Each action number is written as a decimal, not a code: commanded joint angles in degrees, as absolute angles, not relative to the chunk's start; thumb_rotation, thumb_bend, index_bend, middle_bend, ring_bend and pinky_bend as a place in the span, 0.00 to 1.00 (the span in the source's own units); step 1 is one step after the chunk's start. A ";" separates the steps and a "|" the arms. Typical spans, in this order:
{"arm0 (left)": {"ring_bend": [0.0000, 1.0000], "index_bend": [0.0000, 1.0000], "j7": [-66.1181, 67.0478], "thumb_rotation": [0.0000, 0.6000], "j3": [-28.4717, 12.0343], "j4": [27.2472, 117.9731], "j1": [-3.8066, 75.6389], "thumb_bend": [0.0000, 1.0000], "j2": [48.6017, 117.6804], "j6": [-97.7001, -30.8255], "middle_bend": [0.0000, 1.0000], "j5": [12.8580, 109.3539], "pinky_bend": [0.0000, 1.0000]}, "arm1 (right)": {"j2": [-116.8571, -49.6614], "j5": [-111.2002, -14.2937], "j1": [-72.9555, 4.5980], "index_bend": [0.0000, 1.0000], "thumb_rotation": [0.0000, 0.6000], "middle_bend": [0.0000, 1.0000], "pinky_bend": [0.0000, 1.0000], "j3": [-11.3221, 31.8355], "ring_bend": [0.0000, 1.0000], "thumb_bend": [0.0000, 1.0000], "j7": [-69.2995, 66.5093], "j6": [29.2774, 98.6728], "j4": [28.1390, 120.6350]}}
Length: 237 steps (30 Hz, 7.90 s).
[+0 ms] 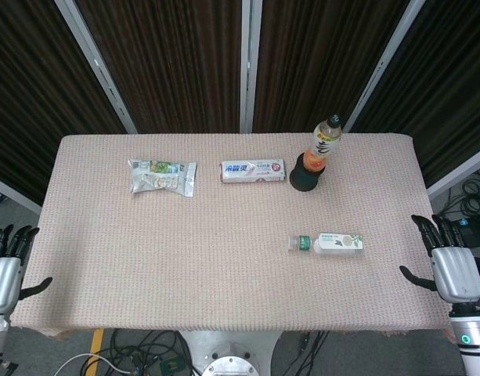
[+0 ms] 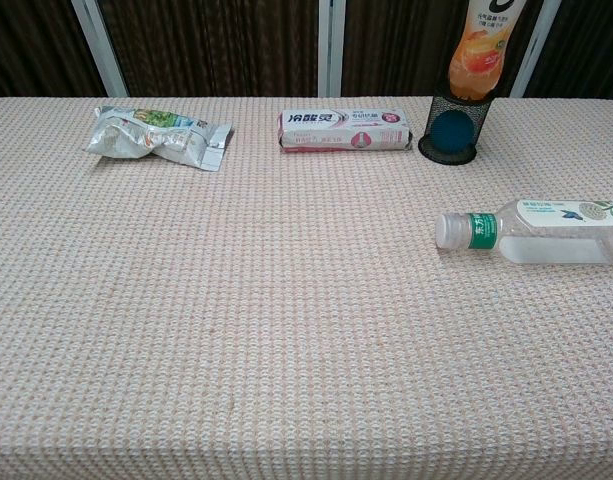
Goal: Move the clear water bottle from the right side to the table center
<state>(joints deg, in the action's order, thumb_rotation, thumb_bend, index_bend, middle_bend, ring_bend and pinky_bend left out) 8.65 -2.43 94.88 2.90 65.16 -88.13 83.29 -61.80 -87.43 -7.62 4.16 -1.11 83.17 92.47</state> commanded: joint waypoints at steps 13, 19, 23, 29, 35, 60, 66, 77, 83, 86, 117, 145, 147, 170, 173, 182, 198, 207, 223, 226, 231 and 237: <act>0.01 0.14 7.63 1.00 -2.74 93.80 3.08 0.00 65.71 -87.66 0.10 83.59 0.01 | -61.90 -87.37 -10.58 0.02 1.00 0.11 0.08 3.73 0.04 0.10 -5.00 77.29 93.77; 0.01 0.14 7.74 1.00 -2.80 94.04 3.52 0.00 65.48 -86.70 0.10 83.44 0.01 | -63.87 -86.26 -19.17 0.01 1.00 0.10 0.08 4.38 0.04 0.10 -7.25 63.20 91.29; 0.01 0.14 7.78 1.00 -2.87 94.24 3.53 0.00 65.51 -86.45 0.10 83.06 0.01 | -67.86 -84.75 -24.77 0.01 1.00 0.09 0.08 5.12 0.04 0.10 -7.58 54.94 86.82; 0.01 0.14 8.36 1.00 -2.75 95.00 3.25 0.00 65.06 -86.19 0.10 82.35 0.01 | -72.20 -83.54 -28.82 0.01 1.00 0.12 0.08 4.78 0.04 0.10 -7.69 49.18 81.49; 0.01 0.14 8.65 1.00 -2.68 95.33 3.29 0.00 64.86 -85.72 0.10 82.00 0.01 | -74.22 -82.52 -29.42 0.06 1.00 0.17 0.12 4.31 0.07 0.13 -8.80 48.63 78.55; 0.04 0.15 -3.96 1.00 -6.60 93.44 11.26 0.00 64.60 -79.35 0.11 86.21 0.04 | -79.84 -91.45 -31.82 0.60 1.00 0.48 0.47 5.05 0.40 0.54 -27.23 60.61 75.91; 0.04 0.15 -10.29 1.00 -8.71 91.20 17.20 0.00 66.36 -76.37 0.12 89.88 0.06 | -84.28 -94.26 -37.54 0.60 1.00 0.48 0.47 7.13 0.40 0.56 -33.62 60.26 76.55; 0.04 0.15 -17.05 1.00 -8.83 88.22 24.41 0.00 72.08 -73.80 0.12 94.18 0.07 | -93.04 -93.66 -45.58 0.60 1.00 0.47 0.47 9.73 0.40 0.59 -35.60 57.65 74.42; 0.04 0.15 -19.93 1.00 -8.58 86.98 26.21 0.00 74.00 -74.62 0.12 95.28 0.07 | -96.25 -91.36 -46.43 0.60 1.00 0.47 0.47 10.54 0.40 0.60 -37.10 58.43 72.81; 0.04 0.15 -20.85 1.00 -8.49 86.98 26.49 0.00 74.40 -76.00 0.12 95.90 0.07 | -97.45 -90.64 -46.68 0.60 1.00 0.47 0.47 10.57 0.40 0.61 -38.02 58.77 71.73; 0.04 0.17 -24.32 1.00 -7.53 85.30 31.39 0.00 79.48 -76.06 0.12 94.78 0.07 | -100.10 -87.71 -47.83 0.60 1.00 0.47 0.47 8.76 0.41 0.62 -38.09 57.76 69.55; 0.04 0.18 -26.80 1.00 -7.36 83.96 32.32 0.00 81.25 -77.59 0.13 93.23 0.08 | -100.00 -87.01 -48.18 0.60 1.00 0.47 0.47 8.78 0.41 0.64 -38.74 57.91 68.93; 0.04 0.18 -26.20 1.00 -7.31 83.70 32.32 0.00 81.35 -77.50 0.13 93.01 0.08 | -99.80 -87.20 -48.17 0.60 1.00 0.47 0.47 8.68 0.41 0.64 -39.17 58.03 69.23; 0.04 0.18 -27.40 1.00 -7.66 85.12 32.58 0.00 80.74 -78.81 0.13 93.06 0.08 | -100.07 -87.57 -48.57 0.60 1.00 0.47 0.47 7.83 0.41 0.64 -38.46 57.40 69.44; 0.04 0.18 -27.24 1.00 -6.86 86.07 31.80 0.00 80.03 -79.83 0.13 93.85 0.08 | -99.97 -87.35 -48.47 0.60 1.00 0.47 0.47 8.07 0.42 0.64 -38.59 57.61 69.20; 0.04 0.18 -26.26 1.00 -6.45 86.13 31.48 0.00 79.88 -79.33 0.13 93.23 0.08 | -99.09 -87.55 -48.07 0.60 1.00 0.47 0.47 8.29 0.42 0.64 -39.58 58.68 69.98; 0.04 0.18 -26.33 1.00 -7.17 86.99 31.98 0.00 79.88 -79.68 0.13 93.52 0.08 | -99.97 -87.81 -48.62 0.60 1.00 0.48 0.47 7.51 0.42 0.64 -39.38 57.44 69.52; 0.04 0.18 -25.69 1.00 -6.72 86.95 31.84 0.00 79.52 -79.39 0.13 93.52 0.08 | -99.42 -87.85 -48.26 0.60 1.00 0.48 0.47 7.97 0.42 0.64 -40.19 58.61 69.89; 0.04 0.18 -24.93 1.00 -7.07 87.27 31.56 0.00 79.77 -80.24 0.13 93.56 0.08 | -98.95 -88.27 -48.45 0.60 1.00 0.49 0.47 7.58 0.42 0.64 -39.76 58.42 70.94; 0.04 0.18 -25.03 1.00 -7.08 87.47 31.62 0.00 79.73 -80.30 0.13 93.73 0.08 | -99.13 -88.27 -48.51 0.60 1.00 0.49 0.47 7.45 0.42 0.64 -39.63 58.23 70.82; 0.04 0.18 -25.26 1.00 -7.10 87.67 31.67 0.00 79.57 -80.52 0.13 94.05 0.08 | -99.38 -88.13 -48.62 0.60 1.00 0.49 0.47 7.39 0.42 0.64 -39.37 57.90 70.59; 0.04 0.18 -25.36 1.00 -6.59 87.89 31.31 0.00 79.15 -81.10 0.13 94.71 0.08 | -99.04 -88.21 -48.36 0.60 1.00 0.49 0.47 7.50 0.42 0.64 -39.51 58.56 70.89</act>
